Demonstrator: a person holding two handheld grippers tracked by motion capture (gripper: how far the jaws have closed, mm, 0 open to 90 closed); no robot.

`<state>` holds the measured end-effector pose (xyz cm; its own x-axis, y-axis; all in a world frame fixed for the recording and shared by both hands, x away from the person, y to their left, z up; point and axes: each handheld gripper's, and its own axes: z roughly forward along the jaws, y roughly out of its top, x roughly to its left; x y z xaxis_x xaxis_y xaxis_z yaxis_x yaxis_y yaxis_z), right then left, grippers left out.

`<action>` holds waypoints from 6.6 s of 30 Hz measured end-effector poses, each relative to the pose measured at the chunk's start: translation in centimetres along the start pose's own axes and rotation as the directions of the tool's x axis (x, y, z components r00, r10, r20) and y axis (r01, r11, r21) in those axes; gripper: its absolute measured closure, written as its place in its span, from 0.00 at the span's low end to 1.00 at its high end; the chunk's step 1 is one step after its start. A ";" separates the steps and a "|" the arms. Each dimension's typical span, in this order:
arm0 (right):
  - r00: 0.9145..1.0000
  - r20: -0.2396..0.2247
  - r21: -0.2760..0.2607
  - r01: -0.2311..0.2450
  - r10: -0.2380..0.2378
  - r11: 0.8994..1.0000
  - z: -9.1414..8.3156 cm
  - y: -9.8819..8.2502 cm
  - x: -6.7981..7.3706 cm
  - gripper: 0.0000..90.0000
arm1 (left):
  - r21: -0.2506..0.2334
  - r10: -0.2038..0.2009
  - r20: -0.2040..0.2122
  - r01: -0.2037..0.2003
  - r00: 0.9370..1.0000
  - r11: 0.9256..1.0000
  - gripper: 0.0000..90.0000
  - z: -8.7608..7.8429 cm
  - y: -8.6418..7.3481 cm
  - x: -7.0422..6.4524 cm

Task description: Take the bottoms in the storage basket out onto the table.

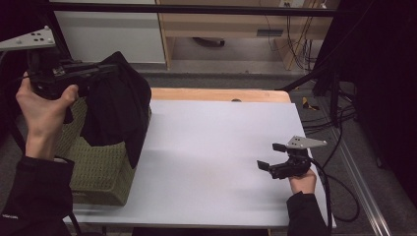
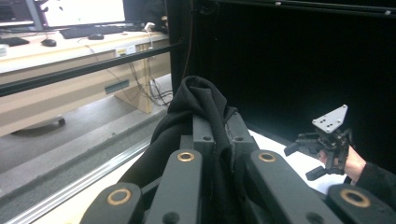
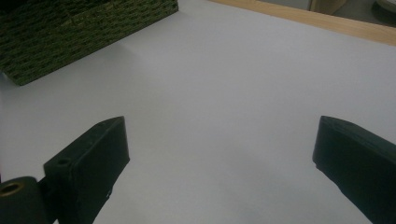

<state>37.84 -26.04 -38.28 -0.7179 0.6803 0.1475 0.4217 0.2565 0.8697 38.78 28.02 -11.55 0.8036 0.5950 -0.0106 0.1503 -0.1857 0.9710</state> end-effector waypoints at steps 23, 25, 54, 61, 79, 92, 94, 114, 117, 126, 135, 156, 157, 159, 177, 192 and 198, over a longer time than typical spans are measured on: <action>1.000 -0.002 -0.001 0.001 -0.001 1.000 -0.1 0.0 0.0 0.04 | 0.054 0.043 0.105 -0.049 0.994 0.997 0.95 4.9 0.5 -2.9; 1.000 -0.002 -0.002 0.000 0.000 1.000 -0.1 0.0 0.0 0.05 | 0.067 0.042 0.114 -0.050 0.993 0.996 0.95 5.6 0.0 -2.9; 1.000 -0.003 0.006 0.001 -0.001 1.000 0.1 0.0 0.0 0.05 | 0.236 -0.023 0.140 -0.011 0.990 0.972 0.95 11.1 -7.4 -3.0; 1.000 -0.003 0.005 0.003 -0.003 1.000 0.1 0.0 0.0 0.05 | 0.253 -0.031 0.164 -0.012 0.986 0.968 0.95 12.1 -8.4 -3.6; 1.000 -0.004 0.007 0.003 -0.003 1.000 0.2 -0.1 0.0 0.05 | 0.307 -0.035 0.190 -0.025 0.981 0.951 0.95 14.4 -11.2 -4.8; 1.000 -0.004 0.008 0.003 -0.003 1.000 0.2 -0.1 0.1 0.05 | 0.335 -0.039 0.207 -0.033 0.978 0.942 0.95 16.1 -12.8 -5.7; 1.000 -0.004 0.010 0.003 -0.003 1.000 0.2 -0.1 0.1 0.05 | 0.341 -0.037 0.208 -0.037 0.977 0.939 0.95 16.3 -13.0 -5.9; 1.000 -0.002 0.008 0.003 -0.003 1.000 0.1 -0.1 0.1 0.05 | 0.391 -0.064 0.221 -0.029 0.973 0.920 0.94 19.1 -16.1 -7.1; 1.000 -0.003 0.008 0.003 -0.003 1.000 0.1 -0.1 0.1 0.05 | 0.397 -0.072 0.221 -0.022 0.972 0.918 0.94 19.4 -16.6 -7.2; 1.000 -0.003 0.012 0.005 -0.005 1.000 0.2 -0.1 0.0 0.05 | 0.415 -0.069 0.231 -0.034 0.970 0.909 0.93 20.6 -18.0 -7.8; 1.000 -0.003 0.011 0.004 -0.004 1.000 0.2 -0.1 0.1 0.05 | 0.425 -0.076 0.239 -0.034 0.968 0.904 0.84 21.1 -19.1 -7.9; 1.000 -0.002 0.006 0.004 -0.004 1.000 0.1 0.0 0.1 0.05 | 0.395 -0.071 0.172 -0.003 0.983 0.919 0.11 18.7 -18.2 -7.9; 1.000 -0.002 0.006 0.003 -0.003 1.000 0.1 0.0 0.1 0.05 | 0.399 -0.058 0.157 -0.010 0.986 0.917 0.09 18.5 -18.2 -7.9; 1.000 -0.003 0.005 0.002 -0.002 1.000 0.1 0.0 0.1 0.05 | 0.397 -0.045 0.139 -0.014 0.989 0.918 0.08 18.1 -18.1 -8.0; 1.000 -0.005 0.002 -0.001 0.001 1.000 0.0 0.0 0.1 0.05 | 0.360 -0.046 0.081 0.014 0.996 0.933 0.04 13.8 -17.9 -6.6; 1.000 -0.007 0.002 -0.003 0.003 1.000 0.0 0.0 0.1 0.05 | 0.326 -0.052 0.014 0.045 0.999 0.944 0.04 9.9 -18.6 -4.3; 1.000 -0.008 0.007 -0.006 0.006 1.000 0.0 0.0 0.1 0.05 | 0.318 -0.058 -0.011 0.059 0.998 0.946 0.04 8.7 -19.2 -3.4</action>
<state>37.80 -25.99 -38.30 -0.7195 0.6766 0.1565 0.4302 0.2574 0.8653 38.21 22.78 -32.24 0.7874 0.6131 -0.0647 0.3726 -0.3896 0.8422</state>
